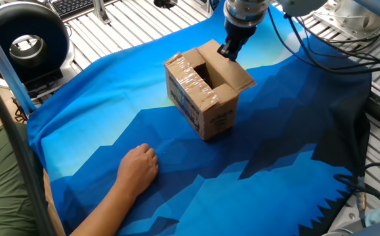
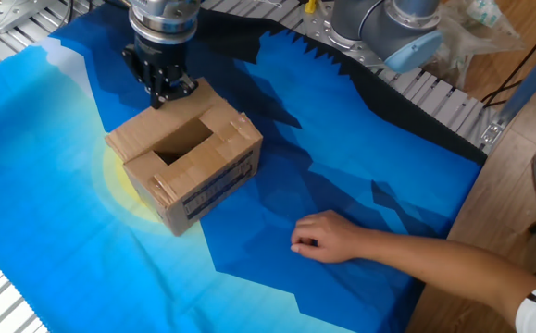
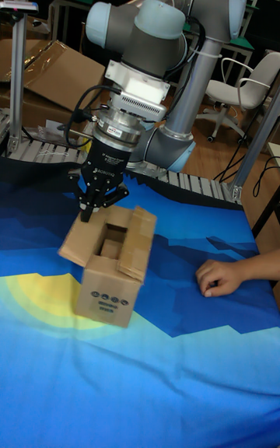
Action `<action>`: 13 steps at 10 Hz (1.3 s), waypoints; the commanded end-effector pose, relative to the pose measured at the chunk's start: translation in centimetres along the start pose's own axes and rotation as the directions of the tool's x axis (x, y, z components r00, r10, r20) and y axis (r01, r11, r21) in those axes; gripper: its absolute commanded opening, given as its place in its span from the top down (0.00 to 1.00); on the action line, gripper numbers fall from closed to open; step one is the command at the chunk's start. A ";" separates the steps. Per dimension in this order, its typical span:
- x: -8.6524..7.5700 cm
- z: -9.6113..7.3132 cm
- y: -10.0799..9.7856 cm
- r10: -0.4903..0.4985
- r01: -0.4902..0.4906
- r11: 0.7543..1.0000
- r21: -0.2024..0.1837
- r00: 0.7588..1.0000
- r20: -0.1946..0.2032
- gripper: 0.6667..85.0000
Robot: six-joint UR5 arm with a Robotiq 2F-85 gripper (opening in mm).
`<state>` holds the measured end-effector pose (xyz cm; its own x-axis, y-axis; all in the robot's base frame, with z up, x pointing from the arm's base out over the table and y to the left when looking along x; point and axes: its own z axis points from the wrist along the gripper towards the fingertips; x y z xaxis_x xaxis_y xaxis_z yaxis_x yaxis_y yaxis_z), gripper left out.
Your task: Open a box
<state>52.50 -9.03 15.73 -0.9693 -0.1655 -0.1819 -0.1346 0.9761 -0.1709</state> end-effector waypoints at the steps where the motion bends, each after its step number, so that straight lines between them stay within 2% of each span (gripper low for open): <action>1: -0.6 0.2 1.0 0.004 -0.003 0.999 -0.041 1.000 0.024 0.99; 7: -0.8 0.3 1.1 -0.012 0.013 0.999 -0.041 0.999 0.035 0.99; 9: -0.3 -0.3 1.1 -0.004 0.005 0.999 -0.049 1.000 0.008 0.99; 11: 0.6 -2.7 2.8 0.029 -0.038 0.992 -0.120 0.997 -0.071 0.99; 13: 0.8 -4.9 4.0 0.024 -0.040 0.986 -0.163 0.995 -0.097 0.99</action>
<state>51.32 -6.41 17.53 -0.9806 -0.1467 -0.1297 -0.1386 0.9879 -0.0696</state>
